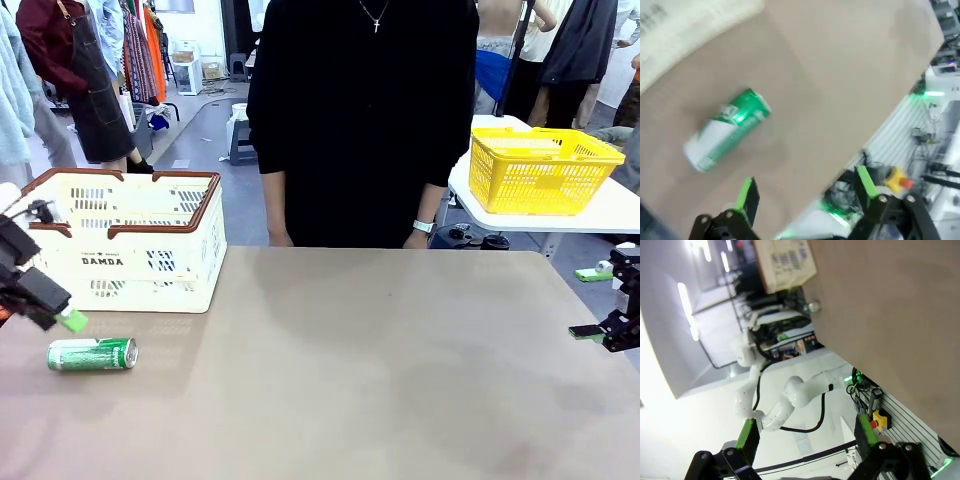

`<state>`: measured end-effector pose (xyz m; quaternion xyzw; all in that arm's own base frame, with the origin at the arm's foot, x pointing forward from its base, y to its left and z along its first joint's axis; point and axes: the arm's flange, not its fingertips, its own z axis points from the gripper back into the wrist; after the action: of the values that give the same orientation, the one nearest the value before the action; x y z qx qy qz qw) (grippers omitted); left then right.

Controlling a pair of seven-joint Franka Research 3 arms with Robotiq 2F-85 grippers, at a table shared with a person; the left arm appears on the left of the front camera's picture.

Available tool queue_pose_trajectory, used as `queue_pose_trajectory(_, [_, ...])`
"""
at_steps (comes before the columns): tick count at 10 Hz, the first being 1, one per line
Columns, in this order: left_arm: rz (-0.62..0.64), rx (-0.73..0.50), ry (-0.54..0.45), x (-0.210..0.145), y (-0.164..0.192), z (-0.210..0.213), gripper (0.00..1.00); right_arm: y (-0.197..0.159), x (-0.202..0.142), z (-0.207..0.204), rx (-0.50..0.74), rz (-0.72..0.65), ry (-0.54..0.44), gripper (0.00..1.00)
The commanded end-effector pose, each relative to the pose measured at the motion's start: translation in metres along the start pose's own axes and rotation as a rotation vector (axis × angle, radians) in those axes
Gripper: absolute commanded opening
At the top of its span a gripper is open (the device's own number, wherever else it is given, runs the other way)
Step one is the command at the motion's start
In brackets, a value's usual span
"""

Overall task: Place the drinks into the Shopping basket.
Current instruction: Pick up one drink and place it into the Shopping basket.

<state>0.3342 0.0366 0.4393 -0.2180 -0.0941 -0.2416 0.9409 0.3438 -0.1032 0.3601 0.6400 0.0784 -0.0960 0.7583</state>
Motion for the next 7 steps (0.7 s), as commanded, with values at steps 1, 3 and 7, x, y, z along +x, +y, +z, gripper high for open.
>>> queue_pose_trajectory(1, [-0.360, 0.223, -0.057, 0.009, 0.014, -0.001, 1.00, 0.003, -0.004, 0.000, -0.018, -0.019, -0.003, 1.00])
queue_pose_trajectory(3, [-1.000, 0.252, 0.104, 0.002, 0.020, -0.006, 1.00, 0.003, -0.004, 0.000, -0.018, -0.019, -0.003, 1.00])
queue_pose_trajectory(7, [-1.412, -0.018, 0.166, 0.023, 0.022, 0.002, 1.00, 0.003, -0.004, 0.000, -0.018, -0.019, -0.003, 1.00])
